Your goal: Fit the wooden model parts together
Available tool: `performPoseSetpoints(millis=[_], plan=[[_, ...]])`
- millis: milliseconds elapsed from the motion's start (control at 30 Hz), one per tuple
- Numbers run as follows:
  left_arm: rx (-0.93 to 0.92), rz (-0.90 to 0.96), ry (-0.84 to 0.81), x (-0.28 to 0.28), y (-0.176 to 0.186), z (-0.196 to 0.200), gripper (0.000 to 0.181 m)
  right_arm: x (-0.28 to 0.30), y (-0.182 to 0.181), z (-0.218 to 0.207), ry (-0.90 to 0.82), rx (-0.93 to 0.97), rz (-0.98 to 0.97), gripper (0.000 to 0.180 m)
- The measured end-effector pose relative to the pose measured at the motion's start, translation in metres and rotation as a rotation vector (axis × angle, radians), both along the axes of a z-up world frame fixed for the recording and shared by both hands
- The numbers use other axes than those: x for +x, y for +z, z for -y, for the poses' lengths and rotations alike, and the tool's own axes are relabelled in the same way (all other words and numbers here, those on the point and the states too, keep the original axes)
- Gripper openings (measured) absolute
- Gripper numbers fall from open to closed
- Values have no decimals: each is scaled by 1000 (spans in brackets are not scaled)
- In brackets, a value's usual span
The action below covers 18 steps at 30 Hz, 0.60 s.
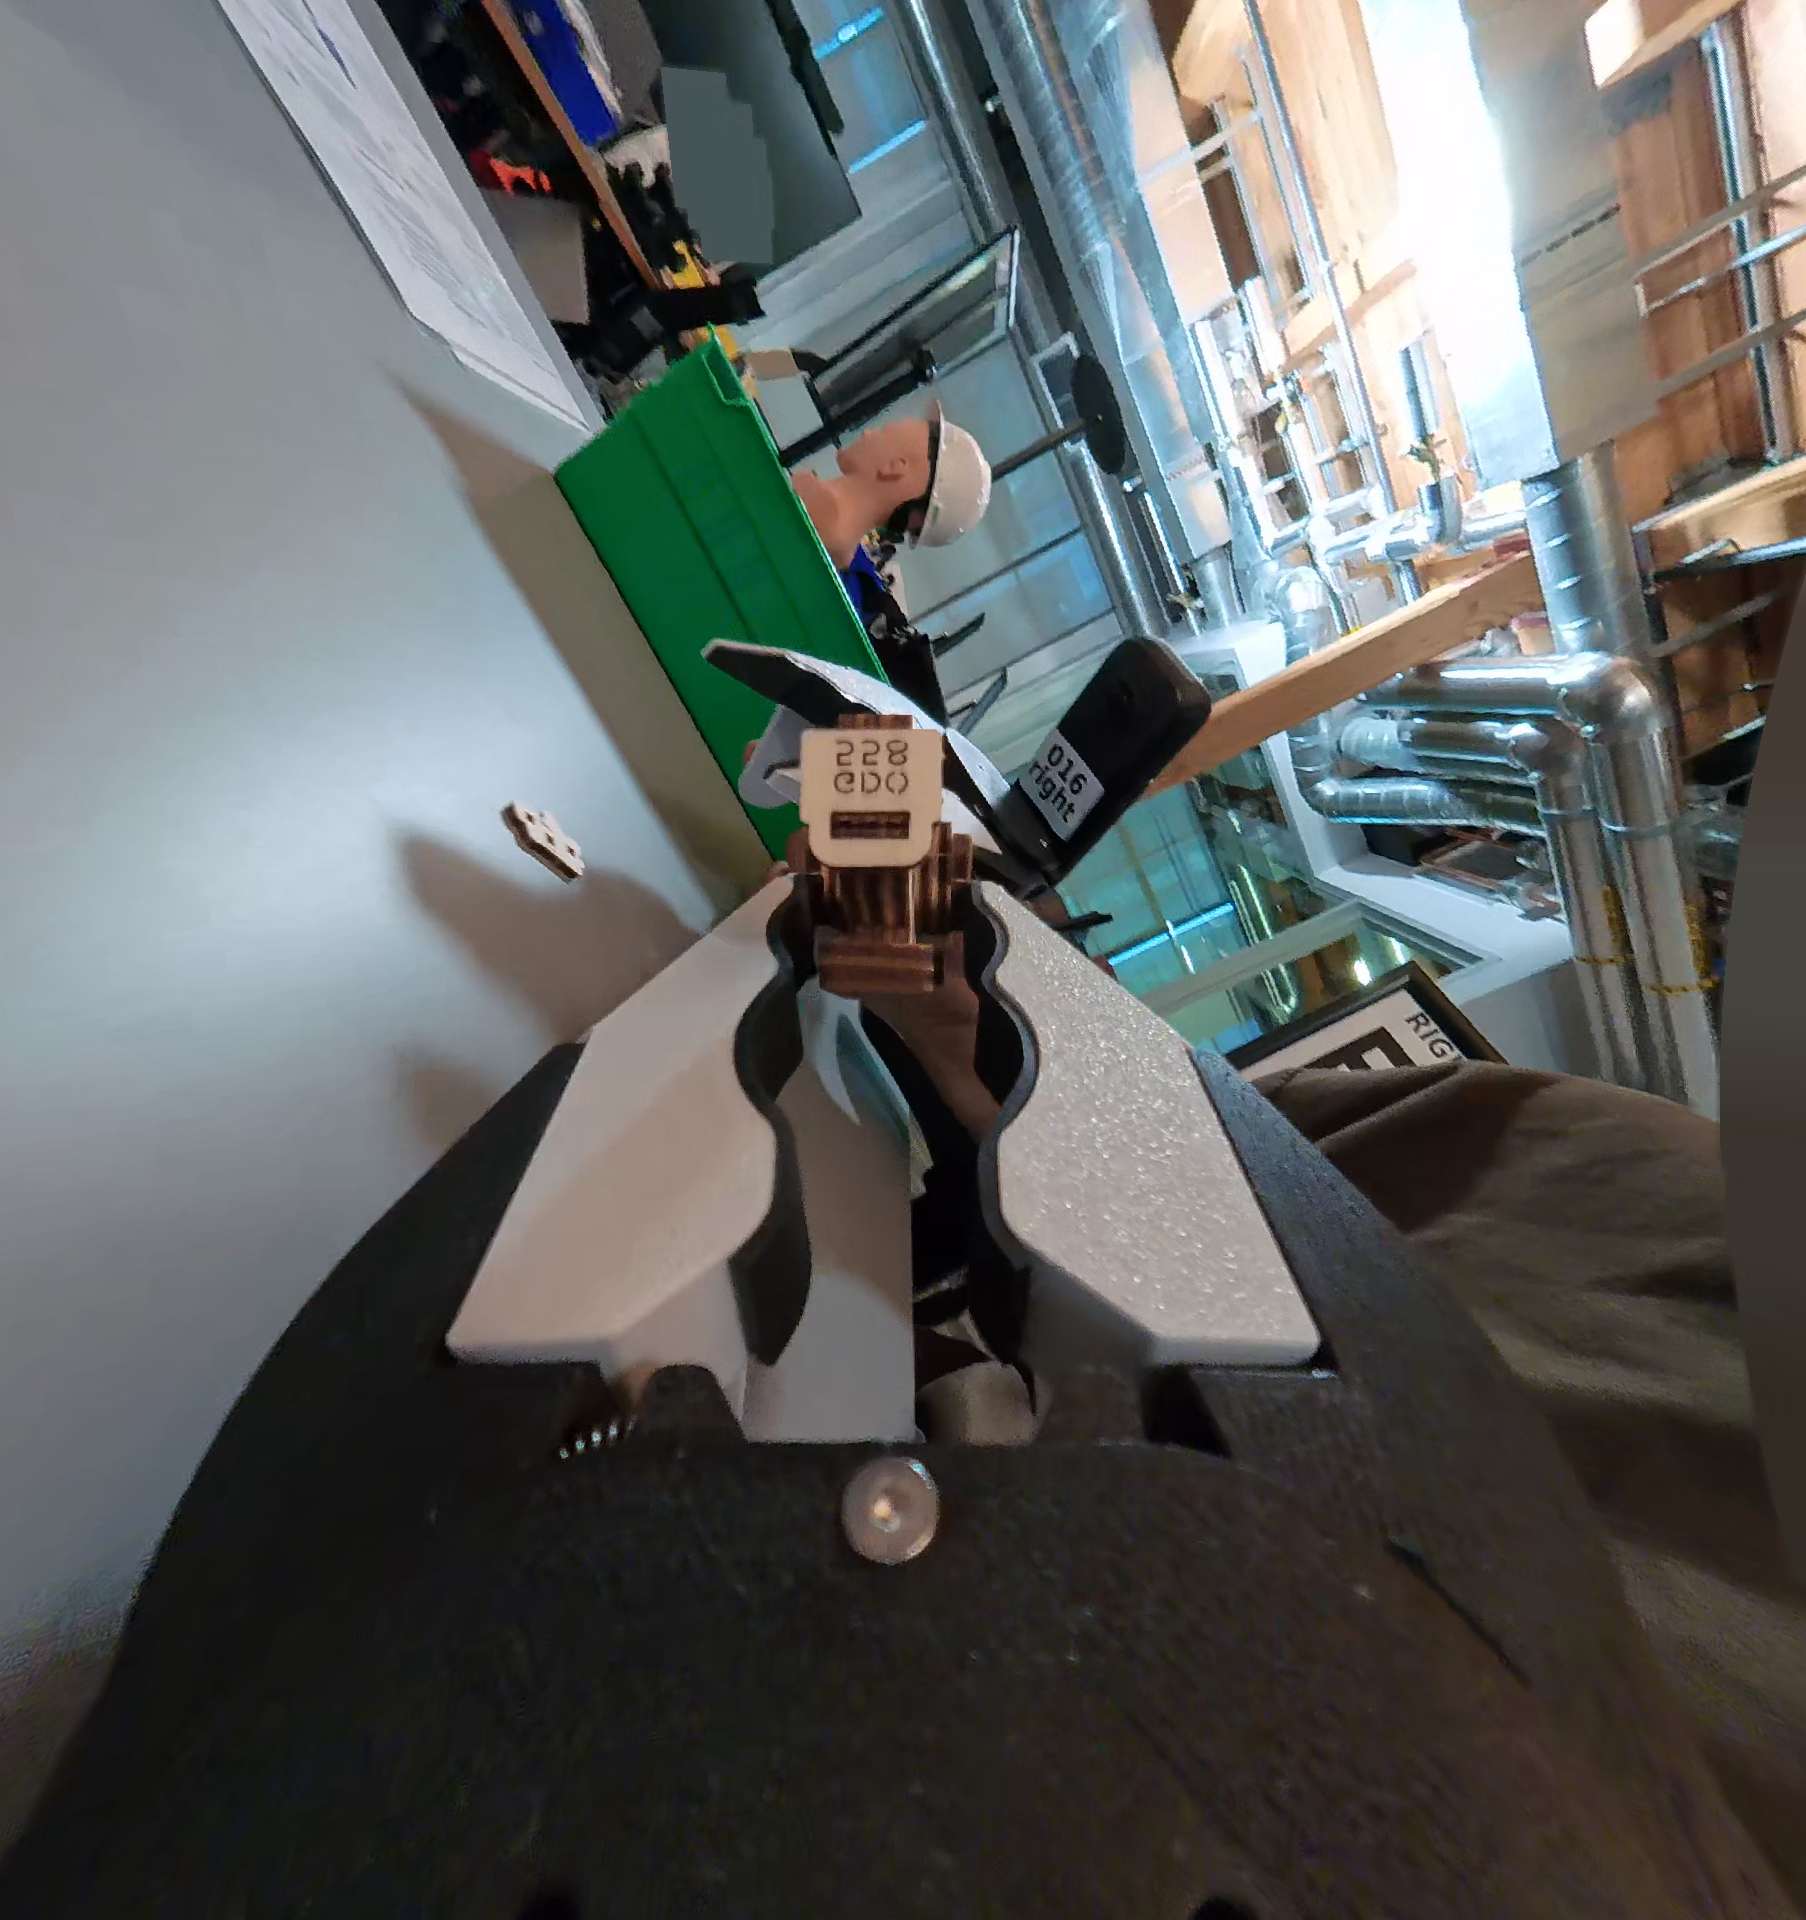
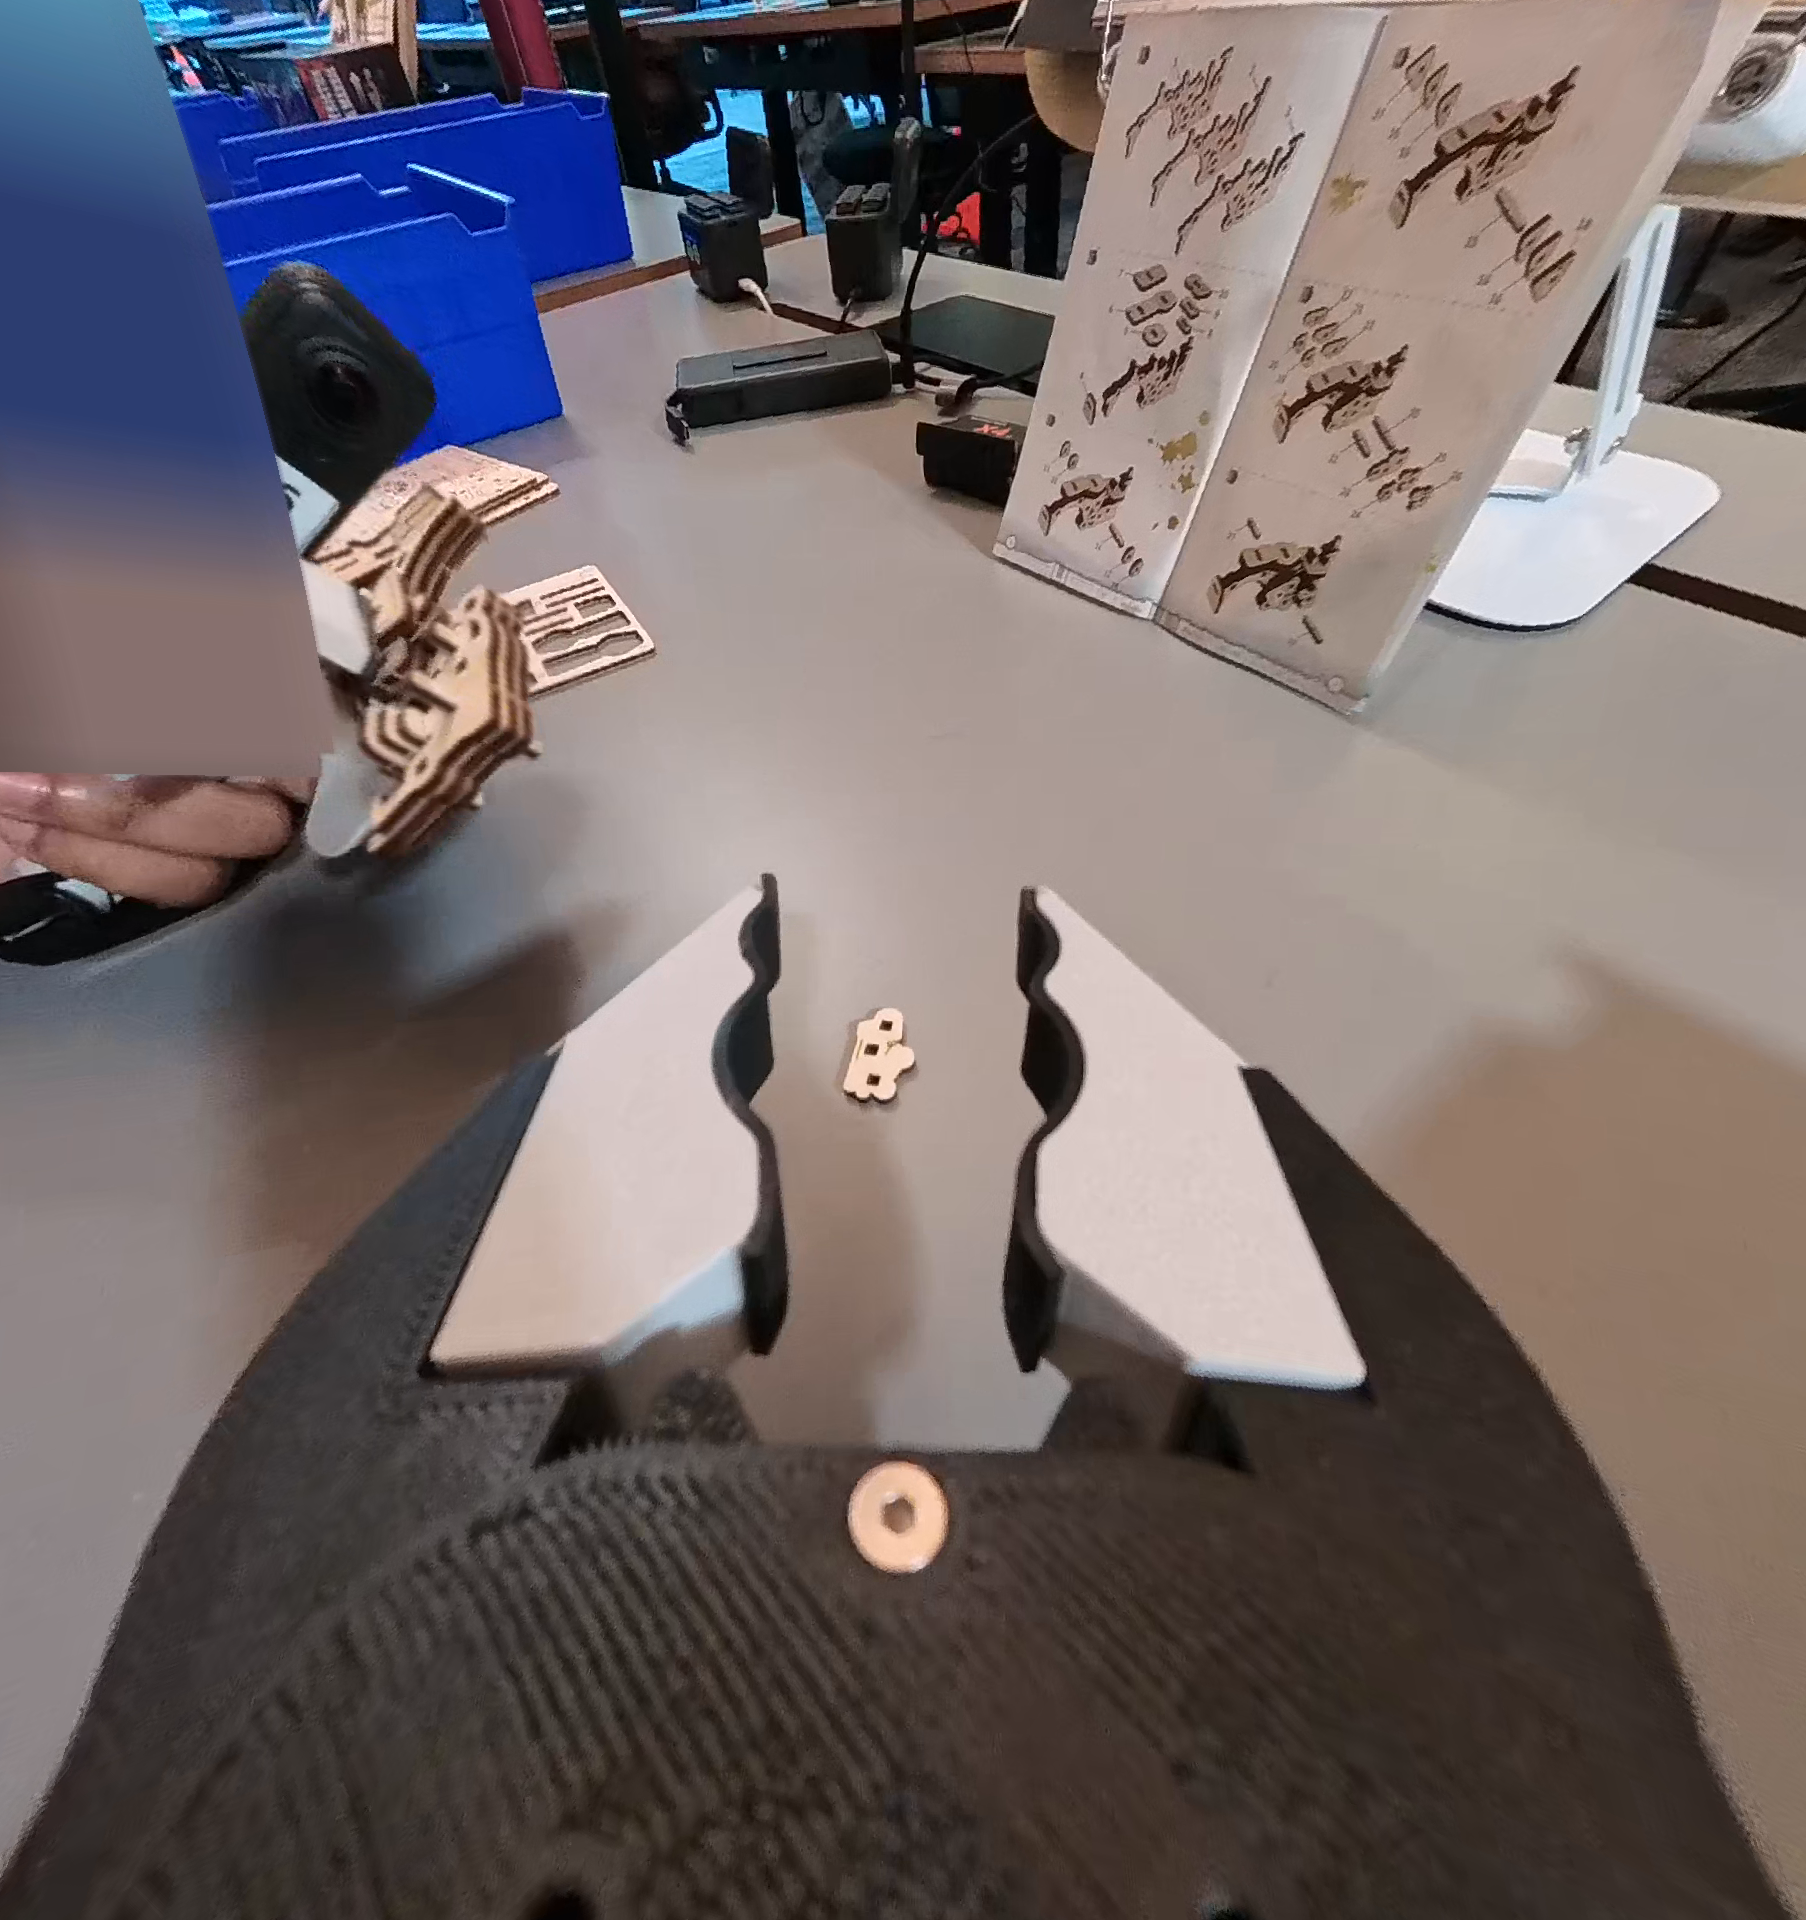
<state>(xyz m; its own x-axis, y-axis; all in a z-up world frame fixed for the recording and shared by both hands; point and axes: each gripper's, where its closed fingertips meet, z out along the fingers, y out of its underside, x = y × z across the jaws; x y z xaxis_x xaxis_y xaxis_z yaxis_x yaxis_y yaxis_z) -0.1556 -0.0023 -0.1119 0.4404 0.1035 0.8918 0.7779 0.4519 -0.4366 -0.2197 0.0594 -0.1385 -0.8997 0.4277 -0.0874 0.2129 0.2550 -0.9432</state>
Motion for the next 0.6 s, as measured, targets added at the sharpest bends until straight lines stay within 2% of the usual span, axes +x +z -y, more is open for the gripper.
performPoseSetpoints(millis=[200,600], plan=[[18,19,55,-7,-1,11,25,2,-2,1,13,5,11,43],[-90,-51,75,-5,-4,6,25,1,-3,2,16,3,28,43]])
